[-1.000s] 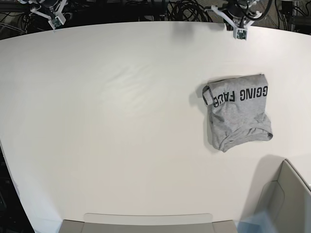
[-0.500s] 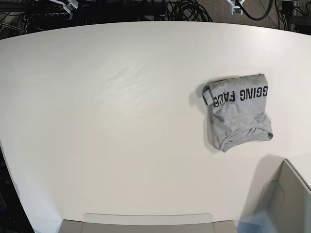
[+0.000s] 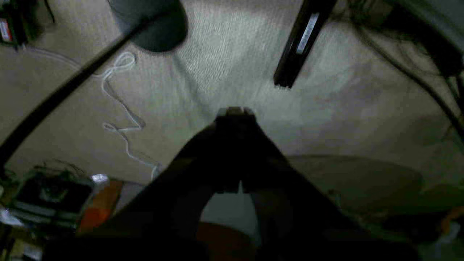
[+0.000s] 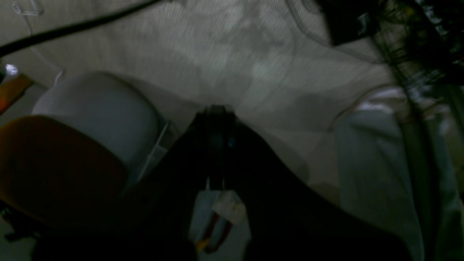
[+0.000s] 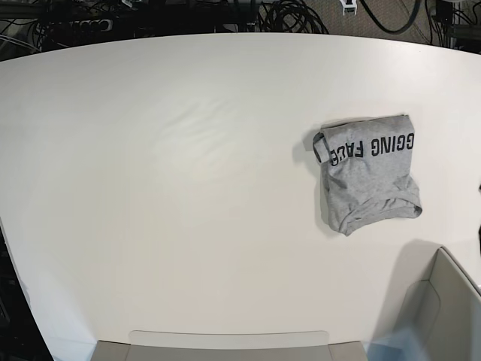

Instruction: Fold the T-shirt properly

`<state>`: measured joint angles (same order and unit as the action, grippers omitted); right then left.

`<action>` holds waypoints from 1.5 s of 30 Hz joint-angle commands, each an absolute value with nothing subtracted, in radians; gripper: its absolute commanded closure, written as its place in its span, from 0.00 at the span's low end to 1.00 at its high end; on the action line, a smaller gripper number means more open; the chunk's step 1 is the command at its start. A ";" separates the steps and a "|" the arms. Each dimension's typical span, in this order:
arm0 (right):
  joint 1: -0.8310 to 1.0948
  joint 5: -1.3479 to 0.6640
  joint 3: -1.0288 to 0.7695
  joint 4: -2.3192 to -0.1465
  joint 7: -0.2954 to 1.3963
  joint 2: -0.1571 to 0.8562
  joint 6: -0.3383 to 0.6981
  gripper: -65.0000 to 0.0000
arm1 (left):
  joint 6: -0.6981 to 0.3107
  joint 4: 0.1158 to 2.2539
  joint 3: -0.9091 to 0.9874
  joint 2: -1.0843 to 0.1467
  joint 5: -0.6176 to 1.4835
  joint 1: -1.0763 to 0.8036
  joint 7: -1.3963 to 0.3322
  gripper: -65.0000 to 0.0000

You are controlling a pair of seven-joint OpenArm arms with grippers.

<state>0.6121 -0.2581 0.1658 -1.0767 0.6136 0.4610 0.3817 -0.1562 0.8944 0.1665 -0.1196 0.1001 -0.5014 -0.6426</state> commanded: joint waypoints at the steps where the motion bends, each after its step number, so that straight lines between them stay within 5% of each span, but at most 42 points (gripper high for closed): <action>1: 0.602 -0.259 0.183 -1.049 0.605 0.469 0.390 1.00 | -0.154 0.868 0.168 -0.124 0.097 -0.490 -0.648 1.00; 13: 0.401 -0.082 0.268 -0.483 0.039 0.351 0.390 1.00 | -0.153 0.572 0.168 -0.124 0.090 -0.343 -0.363 1.00; 22: 0.341 -0.071 0.274 -0.460 0.024 0.311 0.390 1.00 | -0.153 0.424 0.166 -0.124 0.088 -0.318 -0.101 1.00; 38: 0.314 -0.068 0.278 -0.461 0.022 0.291 0.392 1.00 | -0.153 0.390 0.170 -0.096 0.091 -0.278 -0.096 1.00; 45: 0.306 -0.068 0.414 -0.456 0.027 0.291 0.392 1.00 | -0.153 0.291 0.171 -0.081 0.091 -0.225 -0.091 1.00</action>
